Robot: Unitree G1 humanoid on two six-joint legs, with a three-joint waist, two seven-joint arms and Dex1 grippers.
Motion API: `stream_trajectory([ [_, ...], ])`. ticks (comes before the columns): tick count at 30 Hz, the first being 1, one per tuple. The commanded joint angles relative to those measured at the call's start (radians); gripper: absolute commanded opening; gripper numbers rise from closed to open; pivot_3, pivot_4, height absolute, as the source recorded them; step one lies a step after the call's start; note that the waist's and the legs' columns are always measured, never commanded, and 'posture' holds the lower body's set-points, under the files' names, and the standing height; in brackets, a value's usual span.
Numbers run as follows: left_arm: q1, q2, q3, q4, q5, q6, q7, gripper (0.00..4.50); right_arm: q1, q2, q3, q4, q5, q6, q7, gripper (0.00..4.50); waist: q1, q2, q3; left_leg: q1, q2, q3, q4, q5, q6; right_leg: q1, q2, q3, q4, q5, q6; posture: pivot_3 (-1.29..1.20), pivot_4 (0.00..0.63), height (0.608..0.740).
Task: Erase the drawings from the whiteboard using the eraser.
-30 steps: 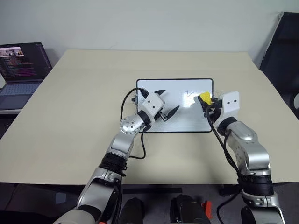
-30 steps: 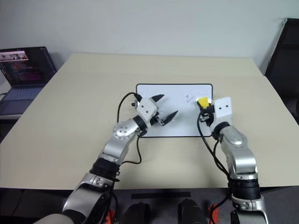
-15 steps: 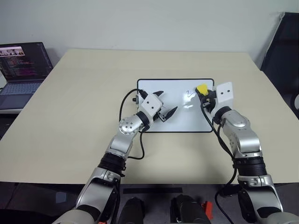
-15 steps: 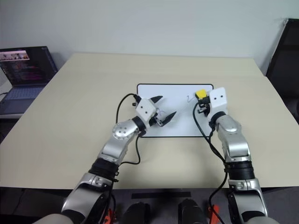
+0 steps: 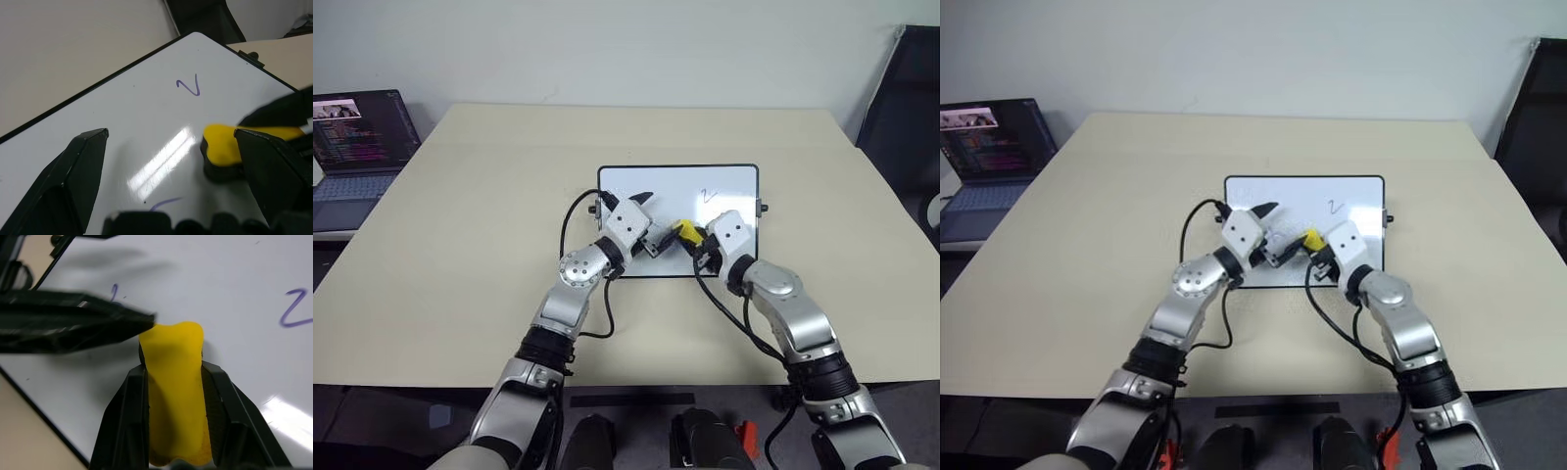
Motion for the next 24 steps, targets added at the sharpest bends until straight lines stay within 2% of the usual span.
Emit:
stream_trajectory([
  [1,-0.014,-0.005,0.015,-0.052,-0.006,-0.001,0.015,4.50,-0.075,-0.028,-0.074,0.084,-0.050,-0.043,-0.083,1.09,0.001,0.000,0.000,0.000,0.000,0.000,0.001,0.000,0.000,0.000,0.000,0.000,0.000,0.000,0.000,0.00,0.150,0.740],
  [6,0.002,-0.003,0.020,-0.072,-0.015,0.014,0.015,4.50,-0.131,-0.056,-0.071,0.160,-0.122,-0.063,-0.134,1.09,0.001,0.000,0.000,0.000,0.000,0.000,0.002,0.000,0.000,0.001,0.000,0.000,0.000,0.001,0.000,0.00,0.150,0.740],
  [11,0.038,-0.009,0.009,-0.119,-0.013,0.038,0.010,4.50,-0.080,-0.032,-0.071,0.090,-0.108,-0.033,-0.139,1.09,0.001,0.000,0.000,0.000,0.000,0.000,0.002,0.000,0.000,0.001,0.000,0.000,0.000,0.001,0.000,0.00,0.150,0.740],
  [16,0.043,-0.016,0.004,-0.137,-0.011,0.054,0.009,4.50,-0.019,0.019,-0.013,-0.011,-0.046,0.001,-0.048,1.09,-0.001,0.000,0.000,0.000,0.000,0.000,0.002,0.000,0.000,0.001,0.000,0.000,0.000,0.001,0.000,0.00,0.150,0.740],
  [20,0.052,-0.013,0.006,-0.150,-0.009,0.066,0.006,4.50,-0.015,0.023,0.000,-0.015,-0.038,0.036,-0.002,1.09,-0.008,0.000,0.000,0.000,0.001,0.000,0.002,0.000,0.000,0.001,0.000,0.000,0.001,0.001,0.000,0.00,0.150,0.740],
  [24,0.060,-0.002,0.015,-0.161,-0.014,0.074,0.001,4.50,-0.087,-0.015,-0.061,0.083,-0.089,0.024,-0.076,1.09,-0.009,0.000,0.000,0.000,0.000,0.000,0.003,0.000,0.000,0.001,0.000,0.000,0.001,0.001,0.000,0.00,0.150,0.740],
])
